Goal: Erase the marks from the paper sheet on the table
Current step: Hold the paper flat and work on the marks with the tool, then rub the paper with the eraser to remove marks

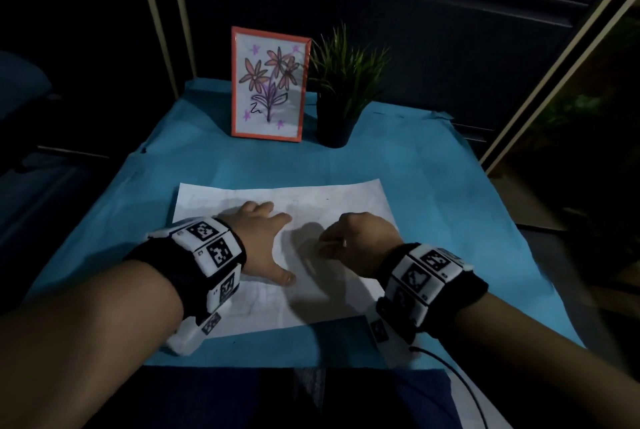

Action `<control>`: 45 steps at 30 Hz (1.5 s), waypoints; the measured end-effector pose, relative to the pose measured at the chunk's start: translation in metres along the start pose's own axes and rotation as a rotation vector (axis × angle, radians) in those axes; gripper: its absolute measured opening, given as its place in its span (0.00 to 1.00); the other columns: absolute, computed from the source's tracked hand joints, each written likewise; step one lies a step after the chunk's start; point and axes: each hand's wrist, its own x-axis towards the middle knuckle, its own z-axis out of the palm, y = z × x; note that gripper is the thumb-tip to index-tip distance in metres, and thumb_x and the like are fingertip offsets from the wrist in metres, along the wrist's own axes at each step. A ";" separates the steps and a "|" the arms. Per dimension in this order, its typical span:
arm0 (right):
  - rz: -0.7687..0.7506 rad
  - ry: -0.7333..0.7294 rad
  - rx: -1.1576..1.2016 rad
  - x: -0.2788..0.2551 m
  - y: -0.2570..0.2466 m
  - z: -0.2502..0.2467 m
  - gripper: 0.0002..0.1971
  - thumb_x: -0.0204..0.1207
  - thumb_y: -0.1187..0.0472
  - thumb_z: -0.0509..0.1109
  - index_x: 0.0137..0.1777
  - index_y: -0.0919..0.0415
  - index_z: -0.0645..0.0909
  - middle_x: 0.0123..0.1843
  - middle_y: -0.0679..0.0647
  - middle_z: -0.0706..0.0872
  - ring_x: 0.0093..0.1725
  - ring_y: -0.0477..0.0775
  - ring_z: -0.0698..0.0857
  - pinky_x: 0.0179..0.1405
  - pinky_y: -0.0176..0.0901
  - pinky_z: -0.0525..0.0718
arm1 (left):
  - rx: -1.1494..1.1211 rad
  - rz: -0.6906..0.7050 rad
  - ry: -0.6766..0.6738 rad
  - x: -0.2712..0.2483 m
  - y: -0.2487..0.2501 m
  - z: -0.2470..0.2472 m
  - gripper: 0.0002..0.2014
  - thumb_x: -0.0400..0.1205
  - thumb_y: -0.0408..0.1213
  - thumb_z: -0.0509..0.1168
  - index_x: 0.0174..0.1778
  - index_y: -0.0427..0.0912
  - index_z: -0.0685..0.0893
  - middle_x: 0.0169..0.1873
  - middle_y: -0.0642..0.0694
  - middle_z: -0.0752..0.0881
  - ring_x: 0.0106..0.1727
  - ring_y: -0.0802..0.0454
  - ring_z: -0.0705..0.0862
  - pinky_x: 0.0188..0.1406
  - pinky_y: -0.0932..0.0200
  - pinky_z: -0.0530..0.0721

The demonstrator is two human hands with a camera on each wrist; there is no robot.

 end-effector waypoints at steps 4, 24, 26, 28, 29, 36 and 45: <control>-0.030 -0.037 -0.015 0.000 -0.002 0.001 0.14 0.77 0.48 0.69 0.62 0.45 0.84 0.61 0.48 0.85 0.62 0.54 0.81 0.51 0.36 0.73 | -0.062 -0.004 -0.019 -0.004 -0.003 0.004 0.57 0.66 0.73 0.68 0.84 0.60 0.43 0.85 0.51 0.39 0.85 0.45 0.40 0.82 0.41 0.54; -0.006 0.121 0.124 -0.026 0.021 0.013 0.10 0.74 0.49 0.73 0.54 0.45 0.88 0.52 0.48 0.87 0.54 0.51 0.83 0.51 0.40 0.79 | -0.028 -0.004 -0.058 -0.003 -0.001 0.001 0.61 0.63 0.74 0.70 0.84 0.58 0.41 0.84 0.49 0.36 0.85 0.44 0.38 0.83 0.43 0.50; 0.054 0.319 0.310 -0.022 0.031 0.012 0.09 0.74 0.51 0.74 0.50 0.51 0.90 0.47 0.53 0.86 0.46 0.53 0.84 0.50 0.44 0.81 | -0.025 0.003 -0.073 -0.001 -0.004 -0.002 0.61 0.64 0.73 0.70 0.84 0.59 0.39 0.84 0.49 0.35 0.85 0.45 0.38 0.83 0.44 0.48; 0.095 0.365 0.398 -0.020 0.039 0.009 0.10 0.74 0.51 0.74 0.50 0.54 0.90 0.46 0.55 0.84 0.41 0.52 0.82 0.48 0.37 0.78 | -0.042 0.006 -0.098 0.001 -0.008 -0.007 0.60 0.65 0.71 0.71 0.84 0.60 0.39 0.84 0.50 0.33 0.84 0.48 0.36 0.82 0.44 0.45; 0.097 0.346 0.408 -0.020 0.041 0.008 0.10 0.75 0.52 0.73 0.51 0.54 0.90 0.47 0.56 0.84 0.41 0.52 0.82 0.47 0.35 0.77 | -0.046 0.004 -0.106 0.002 -0.010 -0.010 0.59 0.66 0.70 0.72 0.84 0.60 0.39 0.83 0.51 0.33 0.84 0.50 0.36 0.82 0.43 0.44; 0.021 0.296 0.584 -0.022 0.033 -0.007 0.16 0.70 0.53 0.78 0.56 0.52 0.81 0.39 0.46 0.84 0.33 0.43 0.81 0.37 0.27 0.78 | -0.066 0.232 0.198 -0.002 0.006 -0.029 0.35 0.78 0.61 0.65 0.80 0.60 0.62 0.81 0.57 0.61 0.79 0.54 0.64 0.80 0.50 0.60; -0.084 0.252 0.539 -0.013 0.015 -0.004 0.18 0.69 0.63 0.79 0.56 0.53 0.79 0.47 0.50 0.83 0.43 0.52 0.82 0.51 0.47 0.84 | -0.359 0.261 0.340 -0.003 0.033 -0.023 0.01 0.78 0.39 0.70 0.44 0.48 0.86 0.40 0.56 0.81 0.43 0.57 0.79 0.46 0.60 0.77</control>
